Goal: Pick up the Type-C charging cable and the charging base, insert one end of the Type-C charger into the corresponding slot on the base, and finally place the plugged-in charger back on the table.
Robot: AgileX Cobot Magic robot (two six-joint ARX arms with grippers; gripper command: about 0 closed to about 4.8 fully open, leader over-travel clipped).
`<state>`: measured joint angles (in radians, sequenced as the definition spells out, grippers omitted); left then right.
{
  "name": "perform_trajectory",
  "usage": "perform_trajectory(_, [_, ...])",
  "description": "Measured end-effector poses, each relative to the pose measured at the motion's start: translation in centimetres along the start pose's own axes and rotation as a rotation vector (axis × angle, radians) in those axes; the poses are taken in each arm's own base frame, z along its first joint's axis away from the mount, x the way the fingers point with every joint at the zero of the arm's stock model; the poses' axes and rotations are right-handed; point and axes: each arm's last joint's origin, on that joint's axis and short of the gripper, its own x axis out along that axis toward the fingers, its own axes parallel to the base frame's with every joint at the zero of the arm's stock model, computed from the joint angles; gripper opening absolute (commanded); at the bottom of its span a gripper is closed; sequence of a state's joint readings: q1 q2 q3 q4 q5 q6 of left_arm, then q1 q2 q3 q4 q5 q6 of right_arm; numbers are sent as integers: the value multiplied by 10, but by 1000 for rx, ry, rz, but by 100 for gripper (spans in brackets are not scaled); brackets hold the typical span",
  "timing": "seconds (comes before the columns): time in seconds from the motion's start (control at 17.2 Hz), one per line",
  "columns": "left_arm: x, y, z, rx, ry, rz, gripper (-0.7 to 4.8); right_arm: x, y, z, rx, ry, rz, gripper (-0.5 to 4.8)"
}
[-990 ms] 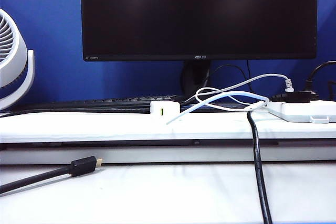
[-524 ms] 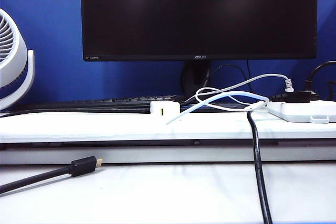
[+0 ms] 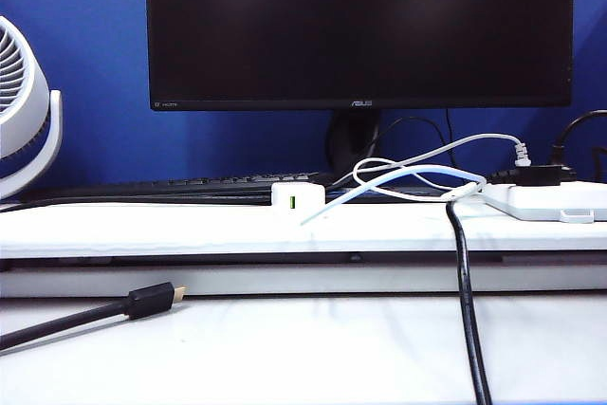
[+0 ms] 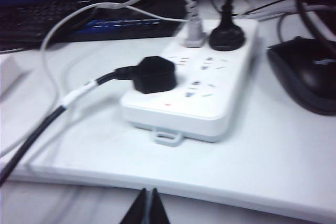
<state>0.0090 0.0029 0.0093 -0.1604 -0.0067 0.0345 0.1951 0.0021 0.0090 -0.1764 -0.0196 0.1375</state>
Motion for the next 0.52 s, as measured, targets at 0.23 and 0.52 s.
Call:
perform_trajectory(0.23, [0, 0, 0, 16, 1, -4, -1, -1, -11, 1, 19, -15, -105, 0])
perform_trajectory(0.52, [0, 0, 0, 17, 1, -5, -1, -3, -23, 3, -135, -17, -296, -1])
